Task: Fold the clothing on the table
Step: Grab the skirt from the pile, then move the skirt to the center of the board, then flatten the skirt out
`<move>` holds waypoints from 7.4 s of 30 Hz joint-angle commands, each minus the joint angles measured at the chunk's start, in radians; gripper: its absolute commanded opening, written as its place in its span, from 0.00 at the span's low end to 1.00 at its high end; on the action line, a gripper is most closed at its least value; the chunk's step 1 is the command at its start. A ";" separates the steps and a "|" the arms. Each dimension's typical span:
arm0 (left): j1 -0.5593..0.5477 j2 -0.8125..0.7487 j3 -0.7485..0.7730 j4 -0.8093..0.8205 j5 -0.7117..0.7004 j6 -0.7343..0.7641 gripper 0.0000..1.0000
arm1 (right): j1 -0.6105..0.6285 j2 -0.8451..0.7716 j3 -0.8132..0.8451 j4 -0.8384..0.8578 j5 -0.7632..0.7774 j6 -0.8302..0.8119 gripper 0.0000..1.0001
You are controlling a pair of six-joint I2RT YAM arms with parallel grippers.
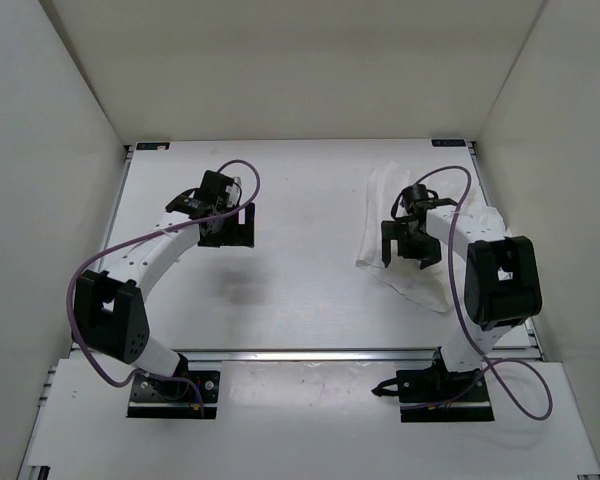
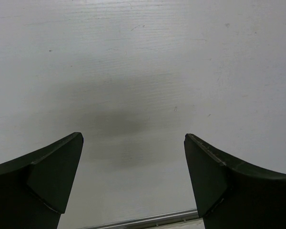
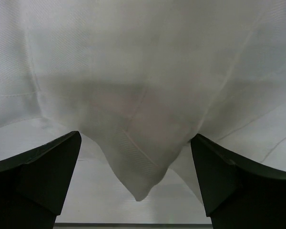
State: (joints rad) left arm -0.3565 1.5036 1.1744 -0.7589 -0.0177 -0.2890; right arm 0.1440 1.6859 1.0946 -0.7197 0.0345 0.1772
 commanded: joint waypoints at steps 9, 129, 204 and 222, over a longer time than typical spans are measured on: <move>0.036 -0.010 -0.004 0.036 0.048 0.017 0.99 | -0.023 0.069 0.094 -0.012 -0.025 0.019 0.00; -0.231 0.466 0.134 0.317 0.021 -0.042 0.00 | 0.239 -0.194 -0.254 0.286 -0.278 0.297 0.00; 0.071 0.527 0.188 0.328 0.096 -0.058 0.00 | 0.106 0.558 0.605 0.171 -0.395 -0.071 0.00; 0.111 0.411 0.820 0.314 0.058 -0.009 0.00 | -0.081 0.396 1.309 0.080 -0.484 -0.041 0.00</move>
State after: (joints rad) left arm -0.2451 2.0823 2.0098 -0.4538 0.1131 -0.3561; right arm 0.0906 2.2581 2.4359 -0.6491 -0.4767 0.1890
